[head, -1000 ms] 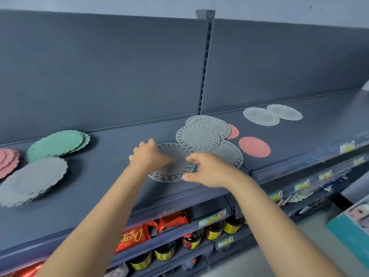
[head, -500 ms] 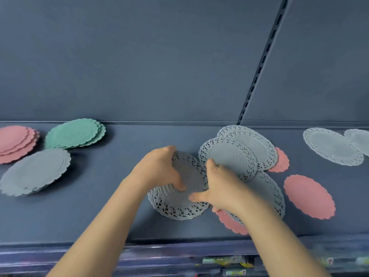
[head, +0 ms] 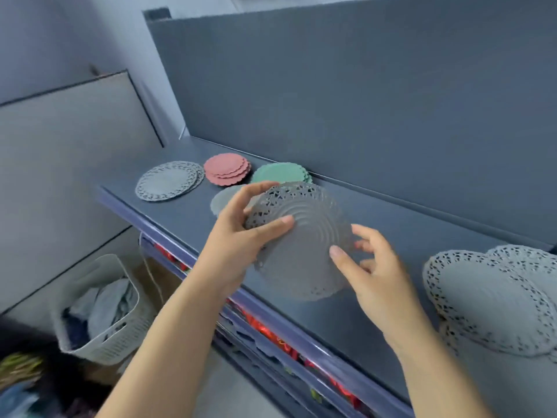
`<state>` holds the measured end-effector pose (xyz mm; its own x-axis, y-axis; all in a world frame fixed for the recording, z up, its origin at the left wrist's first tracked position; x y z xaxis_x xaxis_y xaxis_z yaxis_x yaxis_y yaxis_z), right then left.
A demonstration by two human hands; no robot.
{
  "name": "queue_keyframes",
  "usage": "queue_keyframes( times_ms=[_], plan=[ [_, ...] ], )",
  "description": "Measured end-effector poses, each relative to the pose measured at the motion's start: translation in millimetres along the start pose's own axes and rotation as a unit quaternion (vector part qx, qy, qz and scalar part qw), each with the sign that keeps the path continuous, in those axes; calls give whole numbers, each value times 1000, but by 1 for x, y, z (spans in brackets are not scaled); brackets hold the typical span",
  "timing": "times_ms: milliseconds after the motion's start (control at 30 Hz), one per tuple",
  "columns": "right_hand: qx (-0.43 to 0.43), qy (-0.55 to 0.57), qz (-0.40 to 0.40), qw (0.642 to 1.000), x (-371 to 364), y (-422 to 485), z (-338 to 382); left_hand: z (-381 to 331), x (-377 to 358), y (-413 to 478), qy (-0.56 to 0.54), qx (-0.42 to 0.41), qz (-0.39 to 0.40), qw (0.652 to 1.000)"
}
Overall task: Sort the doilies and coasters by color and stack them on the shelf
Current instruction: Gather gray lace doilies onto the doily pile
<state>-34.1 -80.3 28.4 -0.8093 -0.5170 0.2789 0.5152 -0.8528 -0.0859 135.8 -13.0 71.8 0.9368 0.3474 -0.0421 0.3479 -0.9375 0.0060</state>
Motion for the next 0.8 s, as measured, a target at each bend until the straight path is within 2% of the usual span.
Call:
queue_keyframes(
  times_ms=[100,233,367,500,633,800],
  plan=[
    [42,110,62,991,-48,18,19,-4,53,-23,7,-1,-81,997],
    [72,129,132,980,-129,36,46,7,132,-43,108,41,-124,986],
    [65,179,143,971,-210,54,72,13,214,-51,74,82,-153,982],
    [28,212,148,966,-269,73,91,4,283,-47,113,75,-161,978],
    [23,177,122,976,-292,95,99,0,328,-17,150,83,-157,973],
    [37,100,74,992,-298,150,107,5,354,61,212,75,-112,968]
  ],
)
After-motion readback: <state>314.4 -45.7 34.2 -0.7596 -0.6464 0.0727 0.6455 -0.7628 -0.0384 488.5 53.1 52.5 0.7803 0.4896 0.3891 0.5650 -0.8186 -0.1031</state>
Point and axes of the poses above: each hand's wrist, its own y-axis towards the middle knuckle, its own x-axis out of the back of the hand, z = x × y, the point moved 3 cm from there along y, towards the middle knuckle, and after that the axes turned 9 degrees about z, right-handed, at the moved point
